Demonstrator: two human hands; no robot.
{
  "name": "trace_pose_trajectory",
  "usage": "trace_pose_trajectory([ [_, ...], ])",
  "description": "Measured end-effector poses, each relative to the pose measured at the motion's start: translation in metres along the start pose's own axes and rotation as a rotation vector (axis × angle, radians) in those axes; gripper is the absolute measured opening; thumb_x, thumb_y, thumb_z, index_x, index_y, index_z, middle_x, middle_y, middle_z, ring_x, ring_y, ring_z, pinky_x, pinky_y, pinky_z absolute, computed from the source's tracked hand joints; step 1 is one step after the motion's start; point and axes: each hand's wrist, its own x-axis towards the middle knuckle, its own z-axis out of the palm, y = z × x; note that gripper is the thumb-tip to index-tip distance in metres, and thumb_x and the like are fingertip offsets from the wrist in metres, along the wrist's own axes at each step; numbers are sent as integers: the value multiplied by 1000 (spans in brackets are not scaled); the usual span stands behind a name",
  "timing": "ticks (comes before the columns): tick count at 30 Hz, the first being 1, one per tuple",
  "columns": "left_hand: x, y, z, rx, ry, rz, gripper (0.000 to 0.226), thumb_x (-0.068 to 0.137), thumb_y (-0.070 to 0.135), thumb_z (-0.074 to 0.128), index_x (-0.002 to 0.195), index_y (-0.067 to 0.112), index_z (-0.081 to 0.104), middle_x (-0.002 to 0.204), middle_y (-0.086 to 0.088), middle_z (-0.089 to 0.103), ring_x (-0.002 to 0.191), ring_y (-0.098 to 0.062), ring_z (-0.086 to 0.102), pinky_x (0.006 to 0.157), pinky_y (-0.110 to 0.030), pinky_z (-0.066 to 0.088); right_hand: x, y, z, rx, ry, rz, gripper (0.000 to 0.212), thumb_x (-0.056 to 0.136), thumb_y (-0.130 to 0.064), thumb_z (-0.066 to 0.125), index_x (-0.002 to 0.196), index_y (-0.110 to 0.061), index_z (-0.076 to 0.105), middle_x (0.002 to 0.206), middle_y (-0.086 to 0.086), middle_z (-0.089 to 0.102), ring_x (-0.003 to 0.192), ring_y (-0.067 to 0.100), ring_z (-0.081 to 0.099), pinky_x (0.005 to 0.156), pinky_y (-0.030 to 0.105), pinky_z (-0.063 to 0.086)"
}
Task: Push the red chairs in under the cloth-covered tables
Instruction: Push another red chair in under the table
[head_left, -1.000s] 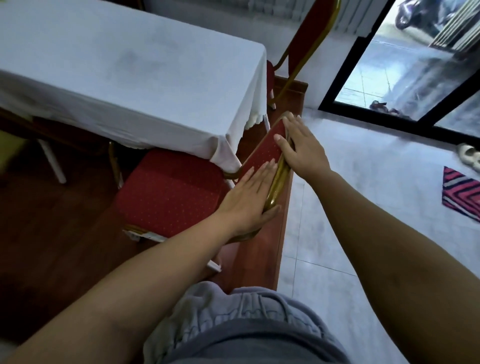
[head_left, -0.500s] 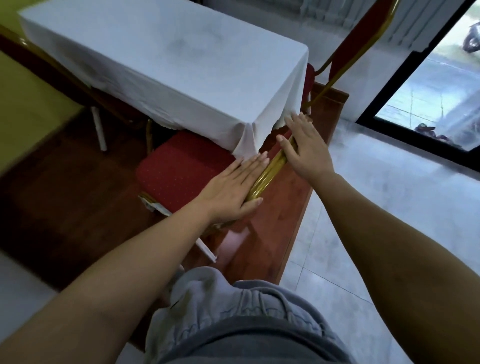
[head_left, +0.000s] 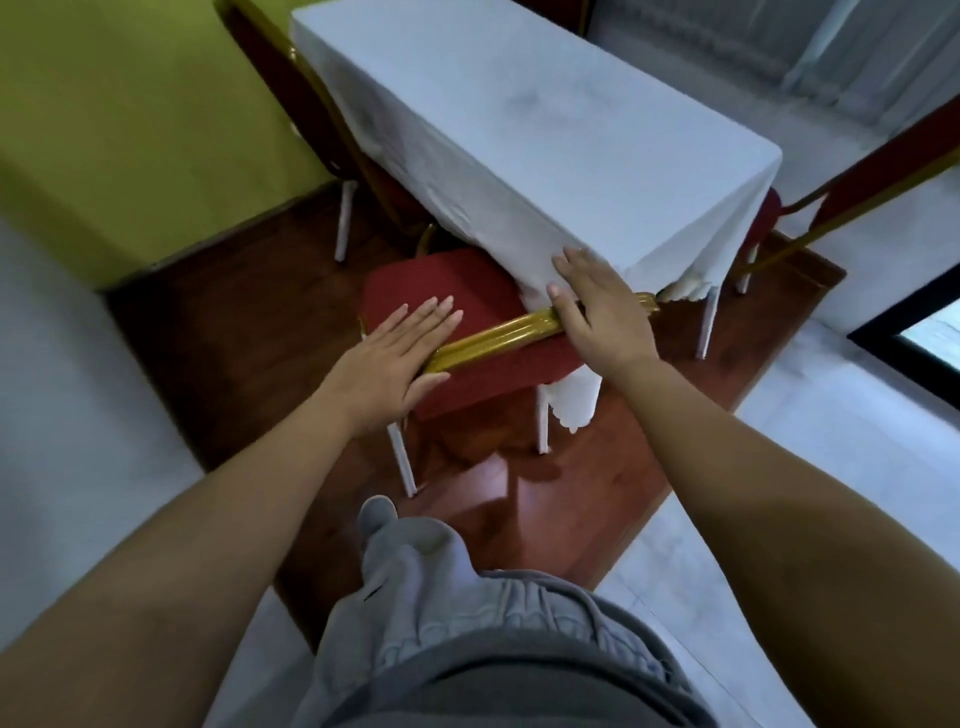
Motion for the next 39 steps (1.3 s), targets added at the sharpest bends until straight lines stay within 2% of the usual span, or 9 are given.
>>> trace_pose_trajectory([
  [3, -21, -18, -2, 62, -2, -145, 63, 102, 47, 20, 155, 17, 6, 162, -1, 8, 150, -13, 3, 122, -33, 4, 7, -18, 13, -21, -44, -105, 68, 96, -57, 22, 146, -15, 42, 152, 5, 40, 145, 20, 27, 119, 39, 21],
  [6, -37, -34, -4, 122, -4, -280, 63, 101, 49, 17, 155, 17, 7, 161, -2, 12, 149, -15, 6, 122, -34, 6, 11, -33, 24, -68, -83, -212, 69, 97, -58, 22, 149, -16, 35, 155, 5, 36, 145, 18, 26, 120, 37, 20],
  [11, -53, -51, -11, 146, 16, -422, 64, 99, 50, 21, 154, 19, 12, 160, -4, 17, 148, -17, 8, 122, -37, 7, 20, -43, 32, -122, -170, -362, 76, 93, -68, 30, 154, -22, 22, 160, -5, 21, 148, 9, 13, 121, 33, 15],
  [15, -56, -45, -10, 40, 32, -518, 68, 97, 53, 20, 154, 20, 8, 162, -1, 9, 149, -14, 0, 122, -35, 3, 27, -34, 30, -132, -207, -363, 77, 91, -70, 33, 154, -26, 21, 160, -8, 20, 148, 9, 13, 120, 34, 18],
  [19, -43, -21, -6, -147, 115, -593, 73, 99, 52, 30, 155, 15, 1, 162, 1, -1, 147, -7, -8, 121, -29, -1, 27, -31, 28, -145, -221, -357, 78, 91, -67, 37, 154, -22, 22, 159, -5, 26, 147, 10, 18, 119, 32, 23],
  [25, -31, -1, -5, -223, 165, -657, 72, 100, 54, 22, 155, 14, -1, 163, -1, -7, 147, -8, -15, 120, -30, -1, 19, -37, 28, -138, -166, -337, 71, 94, -60, 41, 151, -19, 30, 156, 0, 32, 145, 13, 26, 114, 32, 27],
  [29, -37, -4, -7, -275, 194, -664, 67, 102, 51, 20, 155, 16, 2, 163, 2, -4, 146, -4, -15, 121, -32, 0, 12, -45, 36, -185, -137, -325, 74, 91, -68, 32, 149, -21, 34, 154, -1, 37, 143, 14, 32, 111, 35, 35],
  [34, -52, -11, -3, -310, 326, -763, 63, 103, 51, 17, 155, 16, 12, 163, 0, 8, 149, -9, -5, 122, -38, 5, -9, -74, 53, -136, -65, -359, 68, 94, -58, 43, 146, -14, 40, 150, 4, 44, 140, 16, 37, 112, 32, 33],
  [39, -68, -21, -4, -335, 398, -850, 60, 103, 48, 14, 155, 17, 16, 163, 0, 12, 149, -10, 0, 122, -40, 7, -11, -87, 55, -110, -214, -495, 69, 97, -56, 39, 152, -17, 28, 156, -1, 32, 145, 10, 26, 118, 27, 24],
])
